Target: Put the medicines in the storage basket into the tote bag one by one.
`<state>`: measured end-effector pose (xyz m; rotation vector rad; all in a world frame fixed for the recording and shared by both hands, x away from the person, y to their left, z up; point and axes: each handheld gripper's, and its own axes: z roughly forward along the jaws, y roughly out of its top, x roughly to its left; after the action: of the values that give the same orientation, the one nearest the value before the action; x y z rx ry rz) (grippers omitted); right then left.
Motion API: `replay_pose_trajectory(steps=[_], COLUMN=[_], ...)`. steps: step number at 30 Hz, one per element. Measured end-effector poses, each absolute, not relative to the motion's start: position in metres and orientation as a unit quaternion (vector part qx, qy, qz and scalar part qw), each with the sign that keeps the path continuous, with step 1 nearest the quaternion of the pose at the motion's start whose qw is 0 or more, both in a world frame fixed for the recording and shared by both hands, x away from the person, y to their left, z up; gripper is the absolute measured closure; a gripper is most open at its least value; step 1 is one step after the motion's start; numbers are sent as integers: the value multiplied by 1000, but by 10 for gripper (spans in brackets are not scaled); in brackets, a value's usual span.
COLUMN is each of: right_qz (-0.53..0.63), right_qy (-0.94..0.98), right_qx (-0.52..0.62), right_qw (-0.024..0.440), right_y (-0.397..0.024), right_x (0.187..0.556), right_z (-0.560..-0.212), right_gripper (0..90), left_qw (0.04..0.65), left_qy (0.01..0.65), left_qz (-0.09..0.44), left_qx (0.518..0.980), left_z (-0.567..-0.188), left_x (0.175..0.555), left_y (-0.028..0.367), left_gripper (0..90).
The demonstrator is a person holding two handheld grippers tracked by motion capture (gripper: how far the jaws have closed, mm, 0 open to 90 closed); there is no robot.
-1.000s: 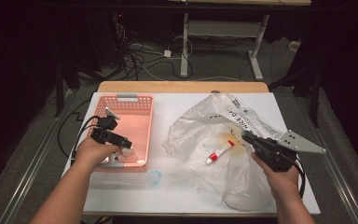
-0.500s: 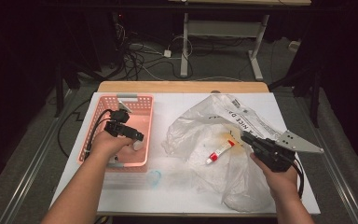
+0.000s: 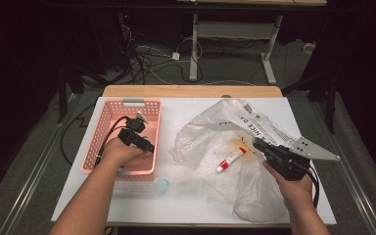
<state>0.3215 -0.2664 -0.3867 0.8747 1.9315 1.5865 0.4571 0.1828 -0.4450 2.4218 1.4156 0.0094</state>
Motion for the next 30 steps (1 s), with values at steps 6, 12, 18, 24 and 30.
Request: replay_pose_trajectory(steps=[6, 12, 18, 24, 30], right_qz=[580, 580, 580, 580, 582], right_qy=[708, 708, 708, 709, 708], right_qx=[320, 321, 322, 321, 317], right_qw=[246, 244, 243, 241, 245], right_y=[-268, -267, -267, -266, -266], right_x=[323, 322, 322, 322, 321], right_z=[-388, -388, -388, -388, -386], right_gripper=[900, 900, 900, 900, 900], left_qw=[158, 151, 165, 174, 182], left_qy=[492, 490, 496, 497, 499], left_qz=[-4, 1, 4, 15, 27], left_qx=[856, 859, 852, 850, 847], left_z=[-449, -448, -439, -425, -412], left_x=[458, 455, 451, 440, 424], left_y=[181, 179, 183, 190, 196], left_gripper=[285, 303, 308, 310, 311])
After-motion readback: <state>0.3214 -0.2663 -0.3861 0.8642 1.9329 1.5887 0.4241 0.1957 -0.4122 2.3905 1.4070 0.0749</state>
